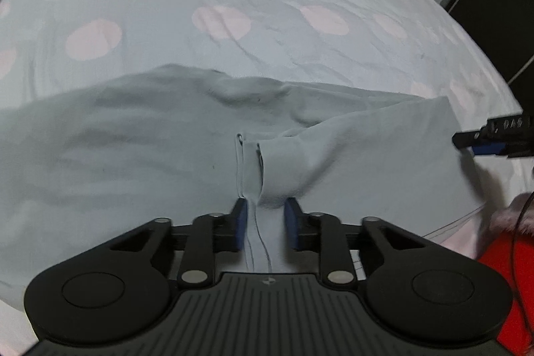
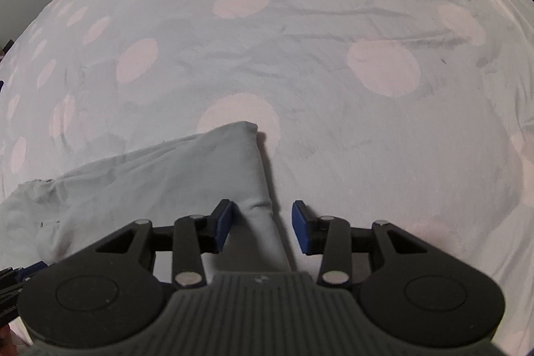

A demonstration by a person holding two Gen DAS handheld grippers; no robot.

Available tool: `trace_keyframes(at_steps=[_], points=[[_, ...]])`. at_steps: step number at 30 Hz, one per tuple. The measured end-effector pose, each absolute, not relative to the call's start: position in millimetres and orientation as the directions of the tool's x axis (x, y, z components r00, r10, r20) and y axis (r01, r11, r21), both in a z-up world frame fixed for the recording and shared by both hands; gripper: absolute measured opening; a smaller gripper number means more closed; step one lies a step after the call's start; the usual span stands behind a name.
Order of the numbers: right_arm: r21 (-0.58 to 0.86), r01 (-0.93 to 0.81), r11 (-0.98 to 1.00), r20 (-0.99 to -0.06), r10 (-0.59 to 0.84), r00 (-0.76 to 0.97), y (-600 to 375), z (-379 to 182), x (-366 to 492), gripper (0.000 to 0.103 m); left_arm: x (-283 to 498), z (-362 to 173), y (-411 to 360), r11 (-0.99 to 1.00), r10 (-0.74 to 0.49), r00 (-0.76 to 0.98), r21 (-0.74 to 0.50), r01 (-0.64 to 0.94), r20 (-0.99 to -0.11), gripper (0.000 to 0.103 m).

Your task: Fold clothes

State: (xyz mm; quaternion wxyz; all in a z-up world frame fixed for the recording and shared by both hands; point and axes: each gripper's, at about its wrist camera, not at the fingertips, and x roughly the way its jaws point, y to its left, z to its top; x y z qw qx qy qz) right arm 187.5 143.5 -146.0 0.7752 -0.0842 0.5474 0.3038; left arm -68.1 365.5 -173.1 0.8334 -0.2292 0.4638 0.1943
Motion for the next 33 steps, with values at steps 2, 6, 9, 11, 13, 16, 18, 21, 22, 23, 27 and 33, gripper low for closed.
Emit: trace_keyframes(at_steps=[2, 6, 9, 11, 13, 16, 18, 21, 22, 23, 27, 33], points=[[0.213, -0.556, 0.803, -0.895, 0.388, 0.218, 143, -148, 190, 0.044, -69, -171, 362, 0.830, 0.138, 0.496, -0.173, -0.530, -0.857, 0.009], [0.231, -0.541, 0.809, -0.885, 0.405, 0.228, 139, -148, 193, 0.044, -70, -161, 348, 0.859, 0.183, 0.516, -0.119, -0.498, -0.837, 0.006], [0.222, -0.533, 0.817, -0.884, 0.399, 0.242, 139, -145, 191, 0.044, -71, -154, 337, 0.879, 0.208, 0.539, -0.086, -0.469, -0.816, 0.006], [0.212, -0.531, 0.820, -0.884, 0.393, 0.254, 141, -144, 190, 0.044, -74, -148, 336, 0.877, 0.217, 0.561, -0.093, -0.472, -0.799, 0.006], [0.208, -0.526, 0.824, -0.880, 0.393, 0.267, 140, -143, 190, 0.044, -78, -139, 341, 0.864, 0.218, 0.587, -0.125, -0.487, -0.779, 0.006], [0.219, -0.505, 0.835, -0.870, 0.401, 0.287, 135, -140, 191, 0.044, -86, -125, 351, 0.838, 0.202, 0.622, -0.195, -0.510, -0.757, 0.006], [0.219, -0.483, 0.848, -0.867, 0.396, 0.303, 131, -138, 192, 0.044, -91, -113, 356, 0.824, 0.199, 0.638, -0.226, -0.520, -0.744, 0.006], [0.211, -0.463, 0.861, -0.867, 0.384, 0.319, 130, -137, 193, 0.044, -97, -93, 362, 0.821, 0.203, 0.649, -0.234, -0.521, -0.733, 0.005], [0.207, -0.462, 0.863, -0.868, 0.380, 0.321, 130, -137, 193, 0.044, -100, -84, 364, 0.826, 0.203, 0.651, -0.229, -0.516, -0.731, 0.005], [0.204, -0.462, 0.863, -0.869, 0.377, 0.321, 131, -137, 193, 0.044, -102, -77, 367, 0.832, 0.203, 0.652, -0.223, -0.508, -0.731, 0.005], [0.198, -0.463, 0.864, -0.870, 0.373, 0.323, 131, -137, 192, 0.044, -115, -44, 382, 0.852, 0.208, 0.642, -0.185, -0.489, -0.738, 0.005], [0.207, -0.465, 0.861, -0.867, 0.382, 0.320, 130, -137, 192, 0.044, -143, 0, 425, 0.839, 0.286, 0.578, -0.092, -0.536, -0.765, 0.005]])
